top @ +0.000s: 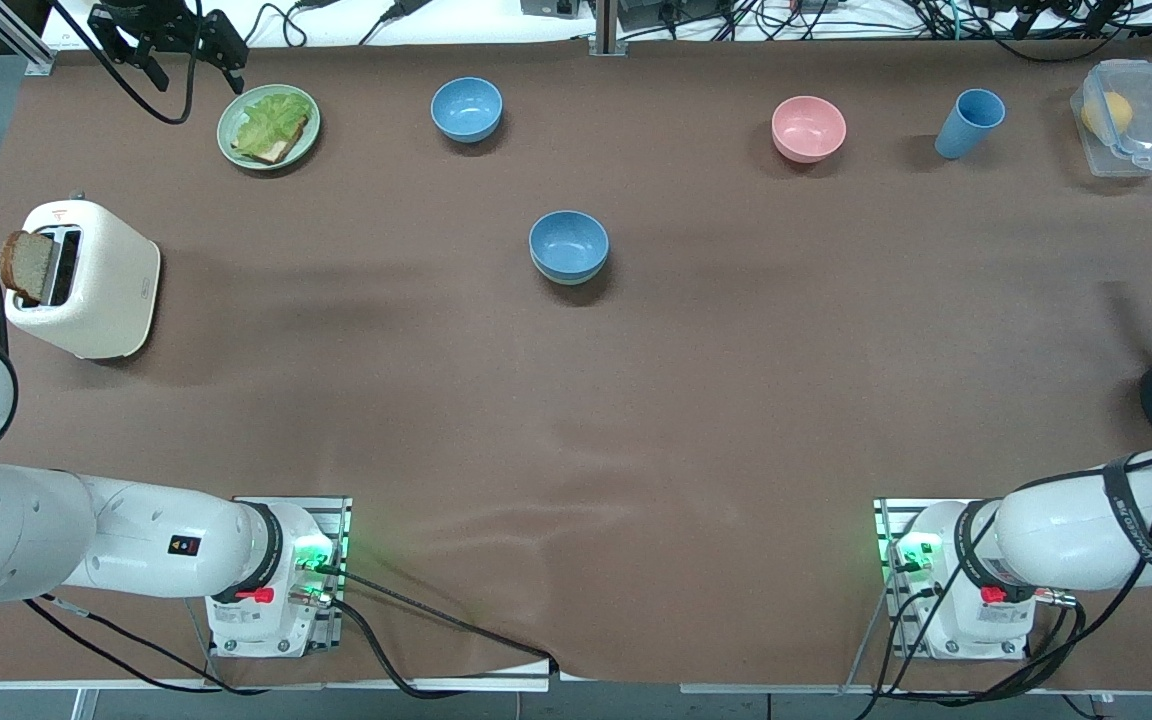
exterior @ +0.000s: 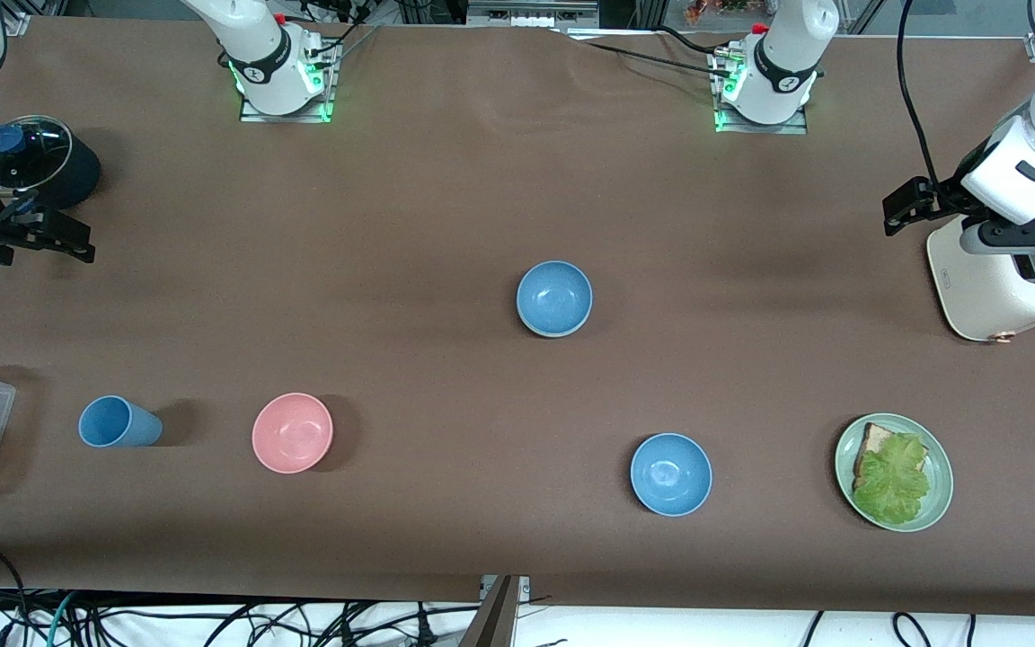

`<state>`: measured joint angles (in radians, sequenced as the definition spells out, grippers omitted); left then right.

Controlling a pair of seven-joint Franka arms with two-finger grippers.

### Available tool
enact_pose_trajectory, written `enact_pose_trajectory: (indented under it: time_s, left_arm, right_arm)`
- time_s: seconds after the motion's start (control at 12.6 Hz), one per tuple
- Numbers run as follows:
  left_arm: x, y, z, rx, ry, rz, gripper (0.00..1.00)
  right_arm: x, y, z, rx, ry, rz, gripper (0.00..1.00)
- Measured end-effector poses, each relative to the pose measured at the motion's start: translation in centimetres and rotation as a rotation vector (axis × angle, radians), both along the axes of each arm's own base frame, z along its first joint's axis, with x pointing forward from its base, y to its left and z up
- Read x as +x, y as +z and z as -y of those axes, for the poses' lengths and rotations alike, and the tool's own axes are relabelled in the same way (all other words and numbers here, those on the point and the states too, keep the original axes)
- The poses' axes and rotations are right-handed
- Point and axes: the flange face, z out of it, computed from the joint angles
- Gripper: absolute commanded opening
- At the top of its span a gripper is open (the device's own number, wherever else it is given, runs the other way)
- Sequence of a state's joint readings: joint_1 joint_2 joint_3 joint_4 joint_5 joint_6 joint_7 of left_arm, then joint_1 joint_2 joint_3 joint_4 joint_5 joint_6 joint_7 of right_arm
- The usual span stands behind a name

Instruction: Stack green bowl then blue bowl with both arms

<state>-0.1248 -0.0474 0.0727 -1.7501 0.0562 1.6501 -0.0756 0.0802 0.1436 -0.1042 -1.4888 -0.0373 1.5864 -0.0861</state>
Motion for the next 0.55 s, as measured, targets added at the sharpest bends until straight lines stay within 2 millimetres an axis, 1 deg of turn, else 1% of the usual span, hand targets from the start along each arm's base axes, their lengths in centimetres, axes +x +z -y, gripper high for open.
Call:
enact_pose_trajectory:
  time_s: [0.24, 0.55]
  left_arm:
    - [0.49, 1.05, -0.02, -0.033, 0.018, 0.023, 1.0]
    - [0.82, 0.87, 0.18, -0.035, 0.016, 0.02, 1.0]
  right_arm:
    - [0.0, 0.0, 0.0, 0.0, 0.0, 0.0, 1.0]
    - [0.0, 0.0, 0.0, 0.0, 0.0, 0.0, 1.0]
